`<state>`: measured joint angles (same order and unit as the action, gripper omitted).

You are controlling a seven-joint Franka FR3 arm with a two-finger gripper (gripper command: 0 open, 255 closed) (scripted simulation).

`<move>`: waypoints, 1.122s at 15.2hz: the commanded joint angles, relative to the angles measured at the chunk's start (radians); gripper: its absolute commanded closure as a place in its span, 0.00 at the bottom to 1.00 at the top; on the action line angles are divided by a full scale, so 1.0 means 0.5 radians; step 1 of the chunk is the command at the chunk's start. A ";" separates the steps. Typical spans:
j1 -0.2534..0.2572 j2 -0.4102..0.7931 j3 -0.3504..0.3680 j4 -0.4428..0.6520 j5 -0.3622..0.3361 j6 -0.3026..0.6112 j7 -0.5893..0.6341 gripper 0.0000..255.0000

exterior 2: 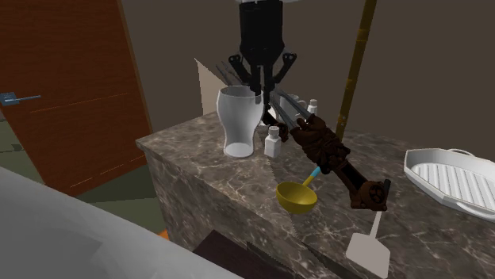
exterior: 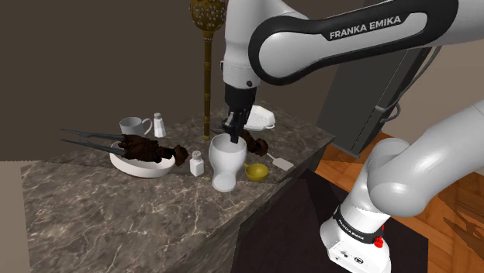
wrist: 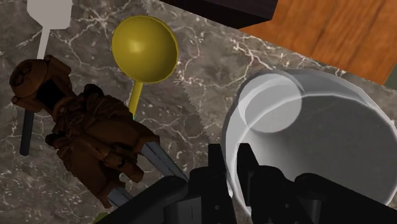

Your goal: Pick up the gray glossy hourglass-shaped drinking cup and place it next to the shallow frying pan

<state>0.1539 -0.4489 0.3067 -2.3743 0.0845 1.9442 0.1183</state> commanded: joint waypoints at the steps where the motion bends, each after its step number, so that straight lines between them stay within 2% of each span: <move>1: -0.003 -0.003 -0.006 0.050 -0.004 -0.053 -0.003 1.00; 17: -0.018 -0.018 -0.043 0.467 -0.024 -0.485 -0.016 1.00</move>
<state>0.1450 -0.4538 0.2868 -2.1530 0.0724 1.7180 0.1110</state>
